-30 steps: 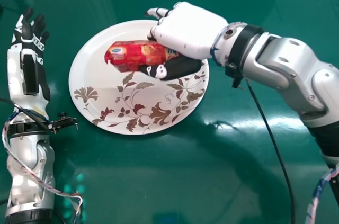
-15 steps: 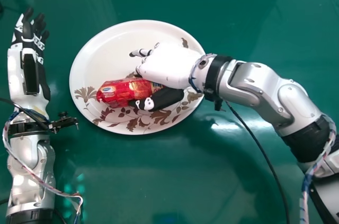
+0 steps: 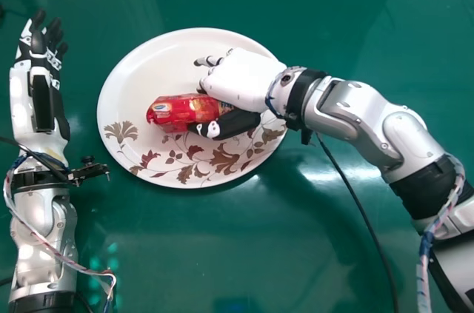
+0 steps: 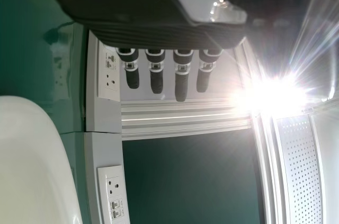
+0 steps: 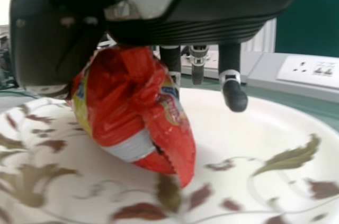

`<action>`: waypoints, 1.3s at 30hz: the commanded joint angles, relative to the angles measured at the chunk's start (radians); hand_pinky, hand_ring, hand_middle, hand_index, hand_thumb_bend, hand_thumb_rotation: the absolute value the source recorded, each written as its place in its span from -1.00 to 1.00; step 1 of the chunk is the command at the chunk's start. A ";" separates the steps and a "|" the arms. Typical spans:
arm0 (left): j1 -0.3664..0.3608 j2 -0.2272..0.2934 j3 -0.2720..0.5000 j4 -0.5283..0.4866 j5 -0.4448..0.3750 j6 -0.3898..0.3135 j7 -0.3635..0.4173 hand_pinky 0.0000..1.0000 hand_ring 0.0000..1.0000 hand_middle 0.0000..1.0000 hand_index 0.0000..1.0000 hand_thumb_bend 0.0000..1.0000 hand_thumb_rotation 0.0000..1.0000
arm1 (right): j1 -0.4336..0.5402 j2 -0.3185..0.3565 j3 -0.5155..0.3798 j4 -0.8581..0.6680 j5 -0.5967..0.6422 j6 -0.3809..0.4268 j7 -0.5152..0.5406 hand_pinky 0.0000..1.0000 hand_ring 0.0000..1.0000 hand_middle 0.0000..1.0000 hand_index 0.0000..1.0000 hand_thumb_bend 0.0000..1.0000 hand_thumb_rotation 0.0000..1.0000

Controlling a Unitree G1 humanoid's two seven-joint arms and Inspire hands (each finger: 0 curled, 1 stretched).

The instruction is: Pick up biscuit and place it in the plate

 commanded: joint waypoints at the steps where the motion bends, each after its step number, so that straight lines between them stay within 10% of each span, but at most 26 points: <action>1: 0.051 -0.027 -0.012 0.043 0.005 -0.006 0.001 1.00 1.00 0.90 1.00 0.50 0.60 | -0.017 0.017 -0.008 0.013 -0.012 0.011 -0.049 -0.84 -0.75 -0.07 -0.04 0.04 -1.00; 18: 0.036 -0.034 -0.018 0.065 0.019 -0.023 0.004 1.00 1.00 0.89 1.00 0.46 0.62 | -0.066 0.040 0.020 0.131 -0.107 0.044 -0.199 -0.90 -0.82 -0.06 -0.04 0.04 -1.00; 22: 0.032 -0.031 -0.017 0.070 0.021 -0.025 0.004 1.00 1.00 0.89 1.00 0.44 0.64 | -0.055 0.026 0.009 0.094 -0.070 0.046 -0.149 -0.65 -0.49 -0.11 0.02 0.04 -1.00; 25: 0.031 -0.032 -0.018 0.067 0.019 -0.021 0.003 1.00 1.00 0.89 1.00 0.46 0.63 | -0.054 0.002 0.012 0.051 -0.068 0.054 -0.086 -0.06 0.20 0.39 0.46 0.77 -0.21; 29: 0.029 -0.030 -0.017 0.077 0.018 -0.027 0.002 1.00 1.00 0.89 1.00 0.51 0.64 | -0.052 -0.021 0.019 0.019 -0.096 0.055 -0.071 0.26 0.56 0.75 0.81 0.99 0.41; 39: 0.023 -0.031 -0.017 0.086 0.018 -0.035 0.003 1.00 1.00 0.90 1.00 0.51 0.62 | -0.035 -0.040 0.001 -0.029 -0.097 0.088 -0.039 0.38 0.79 0.98 0.98 1.00 0.83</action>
